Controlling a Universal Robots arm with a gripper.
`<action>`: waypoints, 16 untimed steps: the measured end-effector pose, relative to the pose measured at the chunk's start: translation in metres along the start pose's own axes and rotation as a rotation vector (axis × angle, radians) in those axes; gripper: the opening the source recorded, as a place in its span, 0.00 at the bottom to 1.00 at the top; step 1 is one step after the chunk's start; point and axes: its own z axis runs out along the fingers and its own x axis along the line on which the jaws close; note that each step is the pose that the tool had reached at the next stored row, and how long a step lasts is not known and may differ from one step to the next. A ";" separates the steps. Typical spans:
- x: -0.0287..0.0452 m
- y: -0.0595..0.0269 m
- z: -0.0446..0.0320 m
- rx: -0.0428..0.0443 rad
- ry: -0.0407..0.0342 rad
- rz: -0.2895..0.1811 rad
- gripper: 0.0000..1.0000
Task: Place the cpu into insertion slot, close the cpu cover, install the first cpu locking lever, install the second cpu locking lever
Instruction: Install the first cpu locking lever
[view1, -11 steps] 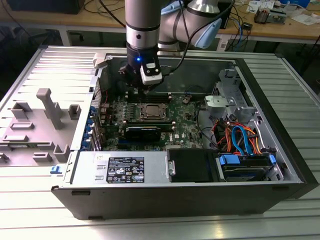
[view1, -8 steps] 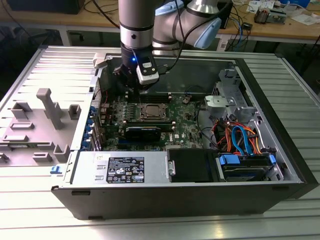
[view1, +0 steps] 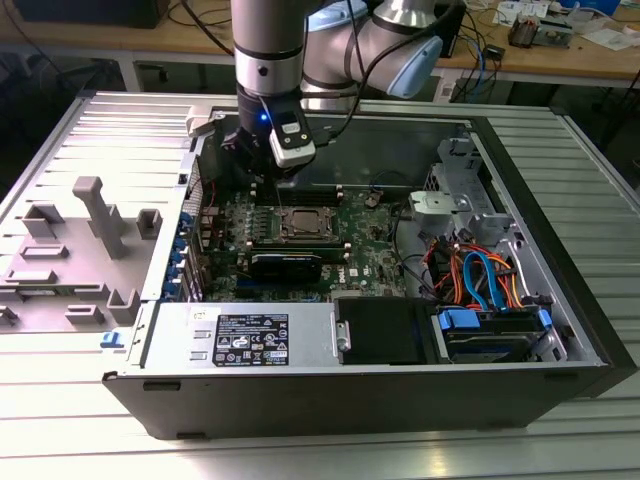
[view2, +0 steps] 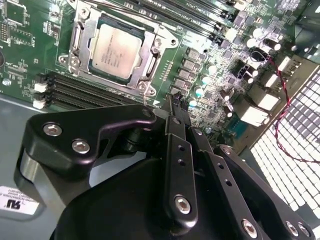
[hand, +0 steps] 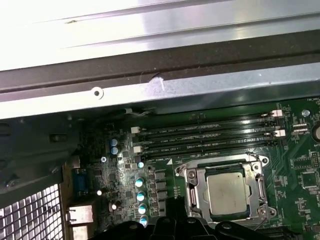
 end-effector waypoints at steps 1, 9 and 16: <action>0.0001 0.0002 -0.0013 0.0000 -0.0004 -0.001 0.11; 0.0015 0.0016 -0.0129 -0.0005 -0.0065 -0.016 0.11; 0.0020 0.0020 -0.0122 -0.0017 -0.0041 -0.105 0.11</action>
